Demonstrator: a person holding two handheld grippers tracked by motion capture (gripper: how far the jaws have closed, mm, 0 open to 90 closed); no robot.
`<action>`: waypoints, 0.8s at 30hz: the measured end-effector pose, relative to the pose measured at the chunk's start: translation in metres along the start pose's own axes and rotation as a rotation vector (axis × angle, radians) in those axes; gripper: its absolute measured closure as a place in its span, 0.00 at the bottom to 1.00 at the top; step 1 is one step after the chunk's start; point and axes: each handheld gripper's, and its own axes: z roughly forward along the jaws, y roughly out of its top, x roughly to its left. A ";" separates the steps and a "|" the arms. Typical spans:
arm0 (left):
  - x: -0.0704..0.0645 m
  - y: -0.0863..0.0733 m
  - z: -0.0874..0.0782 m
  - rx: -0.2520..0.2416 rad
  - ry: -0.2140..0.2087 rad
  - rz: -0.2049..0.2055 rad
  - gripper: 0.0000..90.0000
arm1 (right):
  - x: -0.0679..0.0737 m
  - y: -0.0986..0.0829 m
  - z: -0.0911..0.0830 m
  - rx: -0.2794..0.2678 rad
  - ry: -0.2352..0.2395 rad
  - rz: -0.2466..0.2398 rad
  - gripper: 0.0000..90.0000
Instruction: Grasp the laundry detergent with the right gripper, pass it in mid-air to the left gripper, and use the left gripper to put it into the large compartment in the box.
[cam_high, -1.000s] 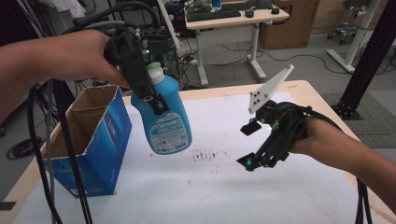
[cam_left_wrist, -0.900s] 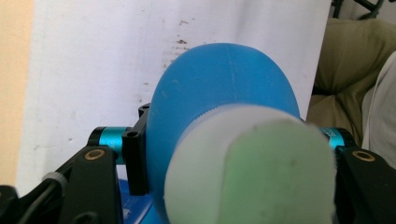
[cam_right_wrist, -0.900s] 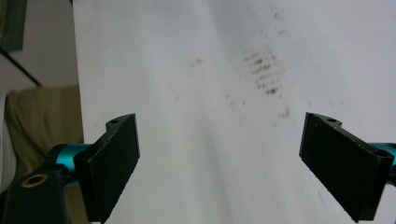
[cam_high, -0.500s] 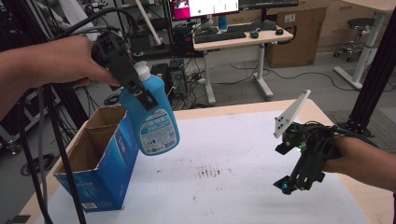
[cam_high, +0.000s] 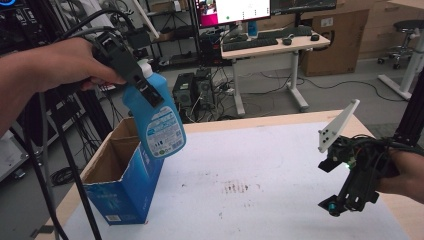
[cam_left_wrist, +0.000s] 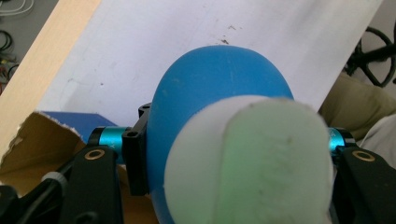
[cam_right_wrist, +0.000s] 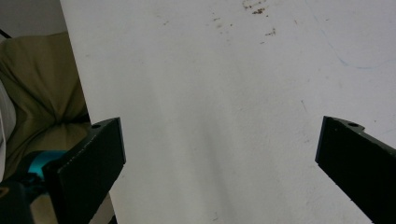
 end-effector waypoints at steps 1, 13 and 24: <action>0.001 -0.002 -0.001 -0.001 0.004 -0.012 0.42 | -0.001 0.000 0.001 0.002 -0.005 0.004 0.01; 0.024 -0.036 -0.027 -0.057 0.054 -0.128 0.42 | -0.003 0.001 0.004 0.006 -0.018 0.019 0.01; 0.043 -0.073 -0.048 -0.056 0.106 -0.204 0.42 | -0.006 0.004 0.009 0.017 -0.014 0.014 0.01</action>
